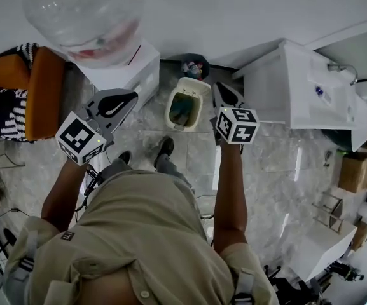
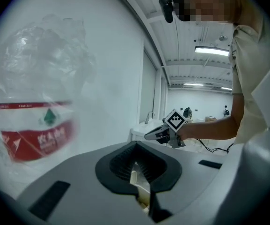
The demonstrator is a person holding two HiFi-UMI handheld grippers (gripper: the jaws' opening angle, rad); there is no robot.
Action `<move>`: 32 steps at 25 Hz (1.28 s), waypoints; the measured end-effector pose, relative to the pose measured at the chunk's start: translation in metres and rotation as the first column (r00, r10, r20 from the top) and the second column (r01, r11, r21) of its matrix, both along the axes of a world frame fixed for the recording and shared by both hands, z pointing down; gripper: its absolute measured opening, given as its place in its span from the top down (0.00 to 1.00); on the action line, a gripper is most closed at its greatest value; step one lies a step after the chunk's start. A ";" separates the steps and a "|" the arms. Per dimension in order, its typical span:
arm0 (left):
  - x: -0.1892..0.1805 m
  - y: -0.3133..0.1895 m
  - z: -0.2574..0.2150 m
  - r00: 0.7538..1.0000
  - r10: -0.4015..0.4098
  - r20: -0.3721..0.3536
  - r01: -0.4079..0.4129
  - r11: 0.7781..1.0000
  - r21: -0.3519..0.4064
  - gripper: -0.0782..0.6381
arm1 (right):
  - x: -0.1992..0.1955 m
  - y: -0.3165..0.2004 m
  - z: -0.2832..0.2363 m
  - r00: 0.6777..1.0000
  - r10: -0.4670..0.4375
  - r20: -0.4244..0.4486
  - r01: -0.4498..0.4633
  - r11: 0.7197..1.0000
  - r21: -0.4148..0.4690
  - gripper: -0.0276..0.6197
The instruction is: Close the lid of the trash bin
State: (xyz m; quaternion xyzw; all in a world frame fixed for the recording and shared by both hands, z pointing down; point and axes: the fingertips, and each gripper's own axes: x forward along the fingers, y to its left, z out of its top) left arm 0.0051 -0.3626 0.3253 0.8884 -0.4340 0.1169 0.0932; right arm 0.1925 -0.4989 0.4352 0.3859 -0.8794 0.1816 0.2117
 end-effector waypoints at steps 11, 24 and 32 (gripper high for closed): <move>0.001 -0.011 0.047 0.991 -0.133 0.001 0.132 0.982 -0.137 0.87 | -0.003 -0.070 0.112 0.995 -0.079 -0.065 0.067 0.985 -0.161 0.92; 0.007 0.001 0.141 0.983 -0.182 0.021 0.177 0.911 -0.371 0.87 | -0.003 -0.121 0.275 0.978 -0.111 -0.175 0.045 0.938 -0.343 0.92; 0.007 0.012 0.187 0.979 -0.202 0.016 0.187 0.869 -0.459 0.87 | 0.006 -0.132 0.362 0.969 -0.098 -0.225 -0.007 0.906 -0.422 0.92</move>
